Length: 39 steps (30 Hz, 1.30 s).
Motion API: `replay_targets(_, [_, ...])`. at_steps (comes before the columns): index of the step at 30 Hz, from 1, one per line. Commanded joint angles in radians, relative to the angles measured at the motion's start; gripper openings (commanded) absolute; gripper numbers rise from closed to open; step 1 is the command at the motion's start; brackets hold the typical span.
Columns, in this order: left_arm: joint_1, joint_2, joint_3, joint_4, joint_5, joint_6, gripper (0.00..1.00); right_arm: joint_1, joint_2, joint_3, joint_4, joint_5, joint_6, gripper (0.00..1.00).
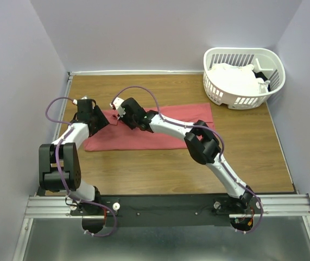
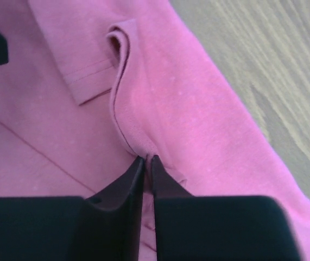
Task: Fold and stack the t-shirts
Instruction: Fold the tshirt
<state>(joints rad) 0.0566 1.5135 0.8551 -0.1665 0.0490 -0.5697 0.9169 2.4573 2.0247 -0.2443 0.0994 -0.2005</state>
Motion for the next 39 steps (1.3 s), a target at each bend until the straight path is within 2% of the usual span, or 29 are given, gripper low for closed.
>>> replay_targets(1, [-0.021,0.02,0.022,-0.005,-0.02,-0.004,0.62,-0.016,0.012,0.042,0.04,-0.004,0.039,0.12])
replay_targets(4, [-0.037,0.039,0.041,-0.014,-0.017,-0.024,0.59,-0.027,0.02,0.051,0.043,-0.024,0.073,0.06])
replay_targets(9, [-0.054,0.073,0.084,-0.019,-0.035,-0.058,0.44,-0.047,0.028,0.055,0.053,-0.07,0.119,0.05])
replay_targets(14, [-0.092,0.123,0.142,-0.037,-0.07,-0.071,0.39,-0.053,0.035,0.065,0.057,-0.081,0.124,0.05])
replay_targets(20, [-0.115,0.185,0.171,-0.045,-0.087,-0.093,0.4,-0.058,0.037,0.062,0.063,-0.092,0.128,0.05])
replay_targets(28, [-0.133,0.218,0.17,-0.057,-0.149,-0.11,0.49,-0.059,0.035,0.045,0.074,-0.093,0.135,0.05])
replay_targets(39, [-0.144,0.244,0.191,-0.054,-0.163,-0.13,0.49,-0.059,0.035,0.032,0.086,-0.127,0.142,0.05])
